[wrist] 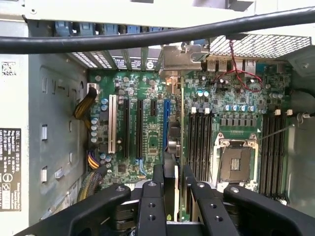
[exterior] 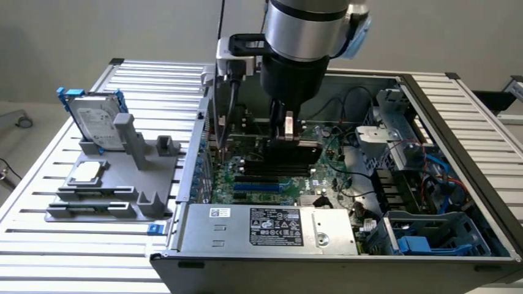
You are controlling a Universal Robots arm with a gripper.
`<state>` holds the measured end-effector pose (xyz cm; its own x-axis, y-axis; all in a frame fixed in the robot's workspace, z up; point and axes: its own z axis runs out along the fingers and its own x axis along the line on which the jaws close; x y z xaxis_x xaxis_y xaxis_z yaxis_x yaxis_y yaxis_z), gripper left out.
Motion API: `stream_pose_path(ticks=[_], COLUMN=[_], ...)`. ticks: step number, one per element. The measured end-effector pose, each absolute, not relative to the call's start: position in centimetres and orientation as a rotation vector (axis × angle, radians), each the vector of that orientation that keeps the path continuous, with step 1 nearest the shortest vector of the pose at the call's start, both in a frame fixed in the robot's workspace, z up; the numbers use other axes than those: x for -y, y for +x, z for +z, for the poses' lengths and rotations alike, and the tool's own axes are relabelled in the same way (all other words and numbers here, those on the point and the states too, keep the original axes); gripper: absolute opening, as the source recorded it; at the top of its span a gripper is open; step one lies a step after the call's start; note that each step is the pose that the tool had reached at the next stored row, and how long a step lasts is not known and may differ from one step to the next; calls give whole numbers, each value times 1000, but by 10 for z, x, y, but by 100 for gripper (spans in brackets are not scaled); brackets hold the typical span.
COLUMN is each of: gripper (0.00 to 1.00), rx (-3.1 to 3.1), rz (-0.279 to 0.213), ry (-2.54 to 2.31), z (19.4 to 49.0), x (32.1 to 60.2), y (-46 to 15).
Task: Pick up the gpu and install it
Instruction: 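Insert the gpu into the slot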
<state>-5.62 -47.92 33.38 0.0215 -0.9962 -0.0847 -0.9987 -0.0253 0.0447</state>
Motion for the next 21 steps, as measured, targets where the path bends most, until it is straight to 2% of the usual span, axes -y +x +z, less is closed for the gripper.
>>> stream_pose_path(ticks=[9,21], gripper=[26,26], rx=[-2147,-2168], rz=[86,77], ry=[-2205,-2178], z=[323,311], x=[479,475], y=[-80,-83])
